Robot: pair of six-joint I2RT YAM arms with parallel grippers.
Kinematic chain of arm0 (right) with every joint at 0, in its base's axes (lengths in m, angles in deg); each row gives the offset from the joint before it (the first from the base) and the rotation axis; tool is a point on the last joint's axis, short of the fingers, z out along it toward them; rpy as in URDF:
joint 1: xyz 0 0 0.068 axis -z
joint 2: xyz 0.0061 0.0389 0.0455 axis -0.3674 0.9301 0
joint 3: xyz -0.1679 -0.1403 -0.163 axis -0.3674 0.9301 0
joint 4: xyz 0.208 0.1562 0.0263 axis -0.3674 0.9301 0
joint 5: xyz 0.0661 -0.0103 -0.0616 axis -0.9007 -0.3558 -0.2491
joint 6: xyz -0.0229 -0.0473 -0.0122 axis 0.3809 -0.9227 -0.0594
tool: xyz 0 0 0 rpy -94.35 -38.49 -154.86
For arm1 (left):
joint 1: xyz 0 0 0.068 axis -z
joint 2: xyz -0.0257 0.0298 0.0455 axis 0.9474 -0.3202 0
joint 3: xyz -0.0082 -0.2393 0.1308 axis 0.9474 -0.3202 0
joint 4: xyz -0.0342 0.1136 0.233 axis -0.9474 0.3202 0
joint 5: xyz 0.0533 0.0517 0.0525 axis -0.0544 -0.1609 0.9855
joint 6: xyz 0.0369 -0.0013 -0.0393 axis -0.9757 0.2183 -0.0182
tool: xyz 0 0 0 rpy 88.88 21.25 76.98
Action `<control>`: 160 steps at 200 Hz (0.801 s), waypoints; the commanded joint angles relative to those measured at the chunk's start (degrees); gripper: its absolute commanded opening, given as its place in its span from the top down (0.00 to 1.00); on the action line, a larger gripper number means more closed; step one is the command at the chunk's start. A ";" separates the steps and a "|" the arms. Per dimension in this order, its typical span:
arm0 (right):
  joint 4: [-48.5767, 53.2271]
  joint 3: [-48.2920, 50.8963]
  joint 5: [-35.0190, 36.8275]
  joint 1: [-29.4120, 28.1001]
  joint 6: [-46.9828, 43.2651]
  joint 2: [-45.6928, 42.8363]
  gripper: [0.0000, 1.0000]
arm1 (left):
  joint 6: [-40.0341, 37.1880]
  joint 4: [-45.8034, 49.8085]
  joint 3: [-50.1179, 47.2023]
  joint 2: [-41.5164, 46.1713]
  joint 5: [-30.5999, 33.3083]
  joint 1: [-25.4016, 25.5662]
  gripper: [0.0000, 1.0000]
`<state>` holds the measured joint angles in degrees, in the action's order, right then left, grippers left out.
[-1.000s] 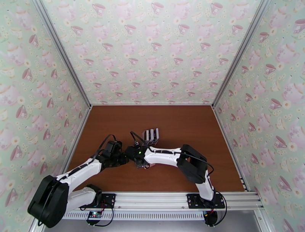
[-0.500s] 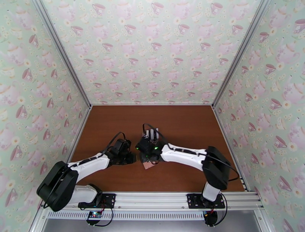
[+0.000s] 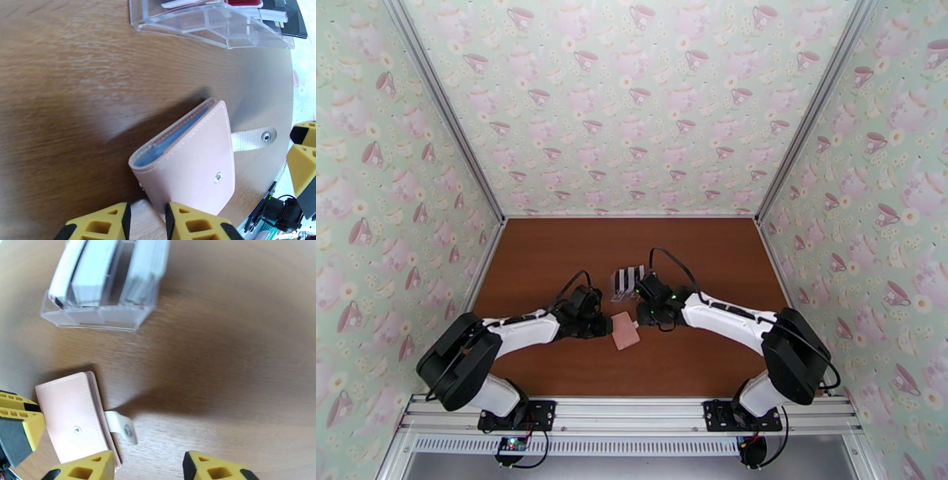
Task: Put the credit cards into the card holder
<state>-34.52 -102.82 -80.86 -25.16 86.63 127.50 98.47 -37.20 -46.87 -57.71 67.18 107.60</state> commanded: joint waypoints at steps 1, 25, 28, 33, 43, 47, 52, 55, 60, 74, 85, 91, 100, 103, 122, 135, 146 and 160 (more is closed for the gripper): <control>-5.31 2.05 -6.09 1.67 -0.68 -2.06 0.54 | 1.17 -0.92 1.78 -1.16 0.51 0.43 0.68; -9.87 4.89 -11.06 3.97 0.72 -2.99 0.57 | 0.92 -0.75 2.78 -2.16 1.02 0.39 0.68; -10.17 5.14 -11.39 4.26 0.75 -3.15 0.57 | 0.89 -0.75 2.92 -2.32 0.93 0.40 0.68; -10.54 5.49 -11.80 4.69 0.91 -3.40 0.58 | 0.78 -0.76 3.09 -2.68 0.94 0.38 0.68; -11.18 6.28 -12.61 5.48 1.16 -3.86 0.62 | 0.62 -0.83 3.52 -3.30 0.85 0.49 0.67; -11.36 6.50 -12.91 5.66 1.20 -4.01 0.63 | 0.56 -0.83 3.65 -3.48 0.83 0.39 0.67; -11.44 6.73 -13.09 5.98 1.25 -4.23 0.64 | 0.47 -0.85 3.78 -3.75 0.78 0.38 0.68; -11.40 6.84 -13.11 6.06 1.21 -4.38 0.64 | 0.33 -0.84 3.87 -3.95 0.79 0.42 0.68; -11.26 7.03 -13.17 6.18 1.20 -4.55 0.65 | 0.26 -0.76 4.10 -4.07 0.72 0.38 0.68; -10.72 7.37 -13.10 6.38 1.12 -5.08 0.67 | 0.20 -0.69 4.40 -4.63 0.67 0.38 0.68; -10.60 7.69 -13.26 6.42 1.16 -5.32 0.68 | 0.02 -0.49 4.50 -4.85 0.72 0.44 0.68; -10.54 7.82 -13.34 6.46 1.19 -5.42 0.69 | -0.04 -0.46 4.51 -4.97 0.71 0.47 0.68; -10.72 8.17 -13.60 6.39 1.28 -5.45 0.71 | -0.09 -0.31 4.63 -4.96 0.68 0.47 0.68; -10.81 8.31 -13.82 6.40 1.36 -5.50 0.71 | -0.19 -0.26 4.58 -4.96 0.71 0.51 0.68; -11.13 9.20 -14.06 6.43 1.89 -5.62 0.73 | -0.37 -0.05 4.43 -4.83 0.80 0.68 0.71; -11.34 9.84 -13.89 6.43 2.29 -5.88 0.74 | -0.44 0.13 4.39 -4.70 1.02 0.67 0.73; -11.23 10.29 -13.46 6.40 2.60 -6.31 0.74 | -0.46 0.22 4.17 -4.58 1.11 0.73 0.73; -11.07 10.52 -13.16 6.38 2.78 -6.56 0.75 | -0.47 0.22 4.20 -4.46 1.09 0.74 0.74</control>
<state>-45.12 -93.38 -93.80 -18.87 88.23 122.89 98.90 -37.77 -43.22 -61.65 67.32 107.93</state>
